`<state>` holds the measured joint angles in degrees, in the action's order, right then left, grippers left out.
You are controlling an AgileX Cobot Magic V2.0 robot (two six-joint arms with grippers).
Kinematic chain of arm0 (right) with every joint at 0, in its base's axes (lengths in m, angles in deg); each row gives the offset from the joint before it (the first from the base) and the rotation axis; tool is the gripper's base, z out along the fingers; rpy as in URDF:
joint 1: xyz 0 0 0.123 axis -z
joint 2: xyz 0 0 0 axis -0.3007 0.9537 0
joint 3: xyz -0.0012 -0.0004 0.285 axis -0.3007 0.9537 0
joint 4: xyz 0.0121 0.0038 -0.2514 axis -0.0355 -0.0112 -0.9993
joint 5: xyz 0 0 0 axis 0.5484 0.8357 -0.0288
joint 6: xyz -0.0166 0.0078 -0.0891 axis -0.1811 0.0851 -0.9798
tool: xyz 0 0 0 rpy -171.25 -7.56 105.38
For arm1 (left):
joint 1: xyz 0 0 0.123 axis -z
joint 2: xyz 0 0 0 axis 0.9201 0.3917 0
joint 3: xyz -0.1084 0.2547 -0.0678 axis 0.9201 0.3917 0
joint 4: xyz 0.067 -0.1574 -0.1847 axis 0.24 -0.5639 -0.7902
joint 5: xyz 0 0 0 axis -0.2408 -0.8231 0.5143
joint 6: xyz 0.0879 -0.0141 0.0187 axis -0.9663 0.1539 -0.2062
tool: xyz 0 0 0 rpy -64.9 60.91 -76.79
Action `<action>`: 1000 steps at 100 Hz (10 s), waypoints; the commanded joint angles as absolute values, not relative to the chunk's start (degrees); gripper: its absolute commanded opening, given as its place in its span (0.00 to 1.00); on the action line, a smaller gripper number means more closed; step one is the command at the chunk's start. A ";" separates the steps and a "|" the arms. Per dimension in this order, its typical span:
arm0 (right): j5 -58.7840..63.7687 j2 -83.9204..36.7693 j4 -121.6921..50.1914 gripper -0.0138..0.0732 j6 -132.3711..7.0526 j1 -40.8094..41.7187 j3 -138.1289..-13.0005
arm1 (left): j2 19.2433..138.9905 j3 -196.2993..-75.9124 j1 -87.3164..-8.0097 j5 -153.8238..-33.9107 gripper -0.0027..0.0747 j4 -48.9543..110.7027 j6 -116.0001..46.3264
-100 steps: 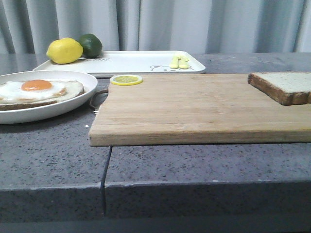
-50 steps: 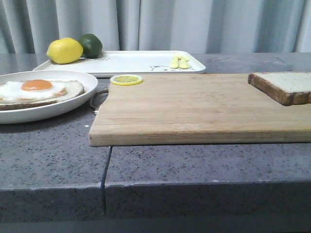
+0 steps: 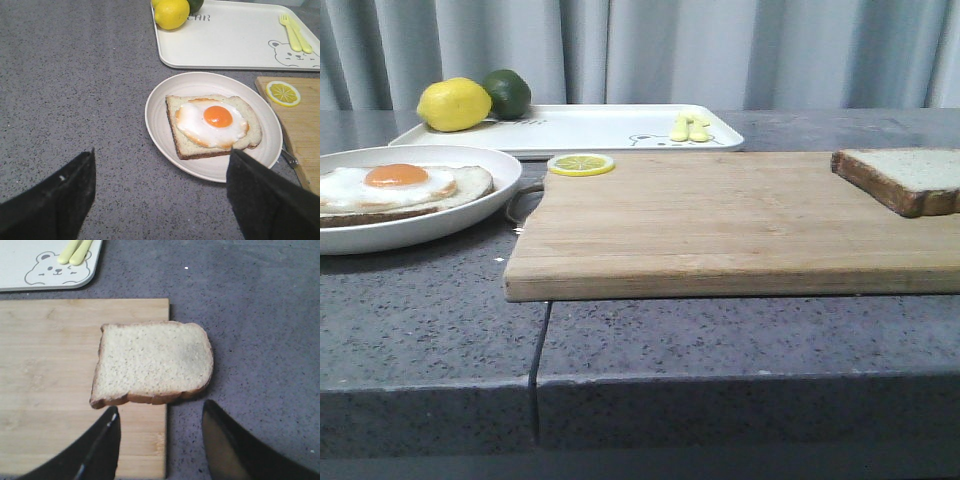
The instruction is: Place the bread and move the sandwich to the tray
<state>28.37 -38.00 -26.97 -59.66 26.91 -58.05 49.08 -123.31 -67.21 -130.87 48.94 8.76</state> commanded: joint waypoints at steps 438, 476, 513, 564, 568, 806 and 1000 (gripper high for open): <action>-2.66 7.10 56.99 0.04 -87.64 -23.07 -84.30 | 49.79 -125.23 -66.72 -127.12 0.52 48.14 9.19; -3.70 18.82 56.99 0.04 -80.17 -27.42 -90.68 | 49.79 -125.23 -66.72 -127.12 0.51 48.14 9.19; -5.35 20.78 56.99 0.04 -80.05 -27.42 -90.69 | 49.79 -125.23 -66.72 -127.12 0.51 48.14 9.19; -5.72 20.78 56.98 0.51 -80.71 -27.42 -88.41 | 49.79 -125.23 -66.72 -127.12 0.51 48.14 9.19; -5.70 20.78 56.98 0.53 -80.71 -27.42 -88.19 | 49.79 -125.23 -66.72 -127.12 0.51 48.14 9.19; -2.98 -57.67 -38.04 0.55 -53.63 6.09 -44.11 | 49.79 -125.23 -66.72 -127.12 0.51 48.14 9.19; -3.15 -57.67 -38.04 0.54 -53.68 6.09 -44.11 | 72.84 -124.63 -69.42 -115.37 0.51 48.55 18.00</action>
